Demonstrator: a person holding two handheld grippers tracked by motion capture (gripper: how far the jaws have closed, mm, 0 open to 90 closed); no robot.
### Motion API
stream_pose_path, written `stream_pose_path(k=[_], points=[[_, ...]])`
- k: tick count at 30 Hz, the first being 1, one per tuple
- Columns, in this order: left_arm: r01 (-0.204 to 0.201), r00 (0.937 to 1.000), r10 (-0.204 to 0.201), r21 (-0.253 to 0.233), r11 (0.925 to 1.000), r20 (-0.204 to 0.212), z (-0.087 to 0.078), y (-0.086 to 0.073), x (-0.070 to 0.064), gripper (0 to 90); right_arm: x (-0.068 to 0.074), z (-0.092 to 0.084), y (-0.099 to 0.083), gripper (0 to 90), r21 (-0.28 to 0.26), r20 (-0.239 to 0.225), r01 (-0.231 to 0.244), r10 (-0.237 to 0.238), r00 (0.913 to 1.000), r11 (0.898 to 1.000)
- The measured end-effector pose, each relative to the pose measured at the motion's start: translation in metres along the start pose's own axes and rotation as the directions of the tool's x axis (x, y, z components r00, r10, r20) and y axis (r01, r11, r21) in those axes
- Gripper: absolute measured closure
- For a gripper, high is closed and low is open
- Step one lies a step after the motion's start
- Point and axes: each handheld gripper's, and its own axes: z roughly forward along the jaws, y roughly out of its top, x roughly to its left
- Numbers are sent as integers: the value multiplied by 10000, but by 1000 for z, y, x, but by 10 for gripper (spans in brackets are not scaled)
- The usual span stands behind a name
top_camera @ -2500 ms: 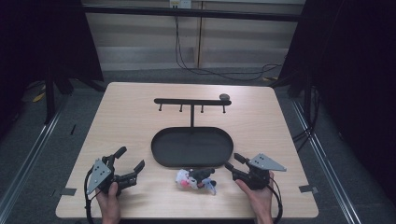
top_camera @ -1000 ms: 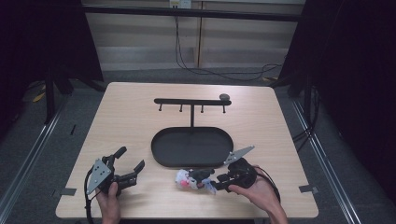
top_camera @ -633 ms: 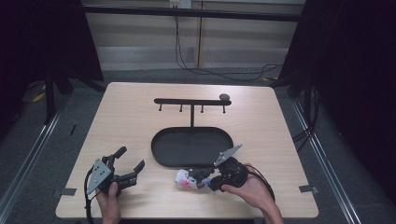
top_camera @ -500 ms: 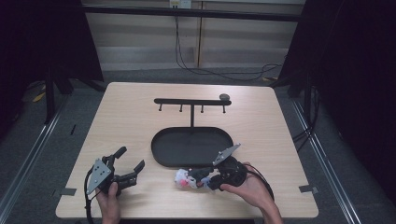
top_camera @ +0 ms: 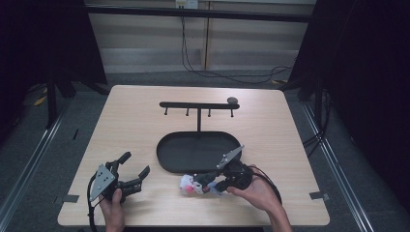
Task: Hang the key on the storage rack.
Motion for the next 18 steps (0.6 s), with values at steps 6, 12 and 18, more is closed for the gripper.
stream_pose_path(k=[6,12,18], points=[[-23,10000,23,18,10000,-7,0,0,0,153,0,-1,5,814,103,-19,84,-84,10000,9999],[-35,10000,35,10,10000,2,0,0,0,153,0,9,7,799,314,12,231,-232,9997,9992],[-29,10000,29,18,10000,-4,0,0,0,153,0,18,9,831,621,-70,266,-262,9996,9977]])
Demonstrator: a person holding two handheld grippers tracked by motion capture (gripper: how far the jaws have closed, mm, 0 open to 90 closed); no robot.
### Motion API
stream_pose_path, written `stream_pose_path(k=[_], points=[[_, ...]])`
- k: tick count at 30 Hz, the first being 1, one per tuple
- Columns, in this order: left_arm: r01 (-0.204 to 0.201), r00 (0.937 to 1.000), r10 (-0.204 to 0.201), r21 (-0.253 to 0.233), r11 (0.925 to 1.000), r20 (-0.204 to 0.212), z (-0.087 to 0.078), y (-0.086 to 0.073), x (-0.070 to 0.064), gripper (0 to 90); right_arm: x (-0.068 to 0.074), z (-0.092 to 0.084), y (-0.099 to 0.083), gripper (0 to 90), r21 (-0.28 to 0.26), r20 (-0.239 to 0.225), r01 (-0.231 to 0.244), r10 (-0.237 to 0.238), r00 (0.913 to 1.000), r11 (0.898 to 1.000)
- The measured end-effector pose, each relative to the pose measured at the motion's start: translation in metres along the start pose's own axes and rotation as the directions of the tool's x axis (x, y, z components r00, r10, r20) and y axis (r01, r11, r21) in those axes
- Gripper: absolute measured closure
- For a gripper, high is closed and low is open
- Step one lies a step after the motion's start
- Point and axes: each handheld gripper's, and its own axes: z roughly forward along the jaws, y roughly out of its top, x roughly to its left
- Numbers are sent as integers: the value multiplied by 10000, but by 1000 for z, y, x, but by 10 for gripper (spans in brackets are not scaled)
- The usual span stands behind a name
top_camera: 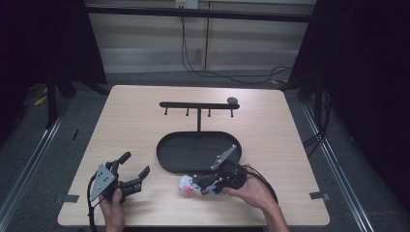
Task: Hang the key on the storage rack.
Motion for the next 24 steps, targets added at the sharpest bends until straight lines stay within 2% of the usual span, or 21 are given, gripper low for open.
stream_pose_path(k=[6,10,13,16,17,19,22,24], points=[[-1,10000,1,0,10000,1,0,0,0,153,-1,-1,8,863,690,-50,21,-17,10000,9976],[-2,10000,2,1,10000,-2,0,0,0,152,0,-3,17,862,1388,179,278,-306,9994,9899],[-3,10000,3,-11,10000,8,0,0,0,152,1,-5,22,859,1663,265,375,-425,9987,9854],[-4,10000,4,-9,10000,9,0,0,0,152,2,-8,23,860,1692,272,434,-487,9984,9846],[-7,10000,7,-10,10000,17,0,0,0,152,2,-11,23,860,1586,331,408,-466,9984,9865],[21,10000,-21,-17,10000,16,0,0,0,152,0,-19,22,862,1233,152,215,-235,9996,9921],[-2,10000,2,0,10000,11,0,0,0,152,-1,-24,22,866,1399,291,210,-253,9993,9899],[-3,10000,3,2,10000,10,0,0,0,153,-2,-26,23,866,1556,206,377,-414,9989,9871]])
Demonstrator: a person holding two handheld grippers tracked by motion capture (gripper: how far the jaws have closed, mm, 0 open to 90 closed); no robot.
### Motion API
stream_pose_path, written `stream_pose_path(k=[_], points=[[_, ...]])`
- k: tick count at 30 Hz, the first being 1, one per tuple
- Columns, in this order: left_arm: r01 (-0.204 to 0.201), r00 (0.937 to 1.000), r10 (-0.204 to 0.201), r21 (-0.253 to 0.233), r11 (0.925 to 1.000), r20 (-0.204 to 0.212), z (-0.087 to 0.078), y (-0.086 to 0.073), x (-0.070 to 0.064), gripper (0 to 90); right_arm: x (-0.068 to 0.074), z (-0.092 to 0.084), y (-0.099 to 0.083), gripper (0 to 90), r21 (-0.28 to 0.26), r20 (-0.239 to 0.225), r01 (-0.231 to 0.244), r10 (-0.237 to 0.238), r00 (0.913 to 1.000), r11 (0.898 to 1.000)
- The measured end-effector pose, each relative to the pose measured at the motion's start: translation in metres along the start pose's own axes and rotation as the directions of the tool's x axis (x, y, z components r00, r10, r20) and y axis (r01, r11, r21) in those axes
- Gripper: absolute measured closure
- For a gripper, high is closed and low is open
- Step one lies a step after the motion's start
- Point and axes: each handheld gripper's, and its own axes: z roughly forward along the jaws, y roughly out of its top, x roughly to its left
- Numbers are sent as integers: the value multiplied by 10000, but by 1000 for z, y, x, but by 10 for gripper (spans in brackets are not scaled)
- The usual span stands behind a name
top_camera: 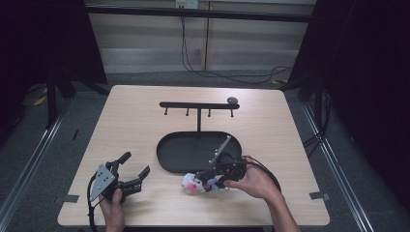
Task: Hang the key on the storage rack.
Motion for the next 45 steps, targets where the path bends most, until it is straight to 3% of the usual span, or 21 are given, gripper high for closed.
stream_pose_path(k=[6,13,25,39,45], points=[[2,10000,-2,0,10000,0,0,0,0,153,1,-9,10,872,391,34,304,-305,9995,9988],[3,10000,-3,-6,10000,2,0,0,0,152,3,-26,27,877,385,103,489,-494,9987,9981],[-3,10000,3,-7,10000,10,0,0,0,152,6,-42,56,878,1150,9,1188,-1197,9928,9862],[1,10000,-1,0,10000,9,0,0,0,153,9,-72,86,878,1062,190,1803,-1833,9829,9779],[1,10000,-1,-2,10000,8,0,0,0,153,5,-81,96,878,893,202,1805,-1830,9829,9795]])
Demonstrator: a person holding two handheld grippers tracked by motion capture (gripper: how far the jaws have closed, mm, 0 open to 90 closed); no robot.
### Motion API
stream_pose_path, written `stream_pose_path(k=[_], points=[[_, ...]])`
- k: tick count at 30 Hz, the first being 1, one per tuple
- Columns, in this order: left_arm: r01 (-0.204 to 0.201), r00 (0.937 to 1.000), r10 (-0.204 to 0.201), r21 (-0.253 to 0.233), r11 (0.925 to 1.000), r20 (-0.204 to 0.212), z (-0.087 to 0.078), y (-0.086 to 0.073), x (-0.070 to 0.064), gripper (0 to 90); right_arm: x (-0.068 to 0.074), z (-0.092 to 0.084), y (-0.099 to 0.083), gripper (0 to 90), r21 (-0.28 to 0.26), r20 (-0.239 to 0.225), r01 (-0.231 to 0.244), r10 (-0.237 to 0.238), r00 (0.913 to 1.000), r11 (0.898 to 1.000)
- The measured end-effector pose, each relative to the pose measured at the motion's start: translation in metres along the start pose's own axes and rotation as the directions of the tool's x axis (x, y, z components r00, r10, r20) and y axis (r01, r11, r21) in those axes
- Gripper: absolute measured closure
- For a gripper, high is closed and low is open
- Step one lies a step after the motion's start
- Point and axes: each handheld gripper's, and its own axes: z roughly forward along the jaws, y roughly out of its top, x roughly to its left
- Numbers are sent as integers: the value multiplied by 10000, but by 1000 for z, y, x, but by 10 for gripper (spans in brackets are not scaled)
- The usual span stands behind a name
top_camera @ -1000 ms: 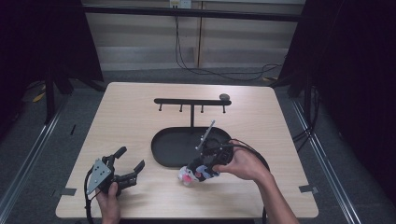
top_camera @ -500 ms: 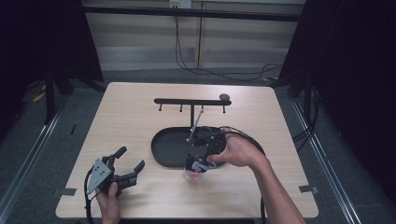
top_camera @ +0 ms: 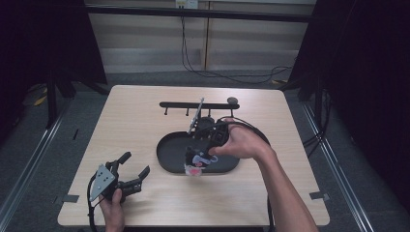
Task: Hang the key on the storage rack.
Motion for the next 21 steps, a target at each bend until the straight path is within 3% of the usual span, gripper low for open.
stream_pose_path(k=[21], points=[[2,10000,-2,1,10000,6,0,0,0,153,-24,-14,25,878,157,-61,183,-182,9998,9997]])
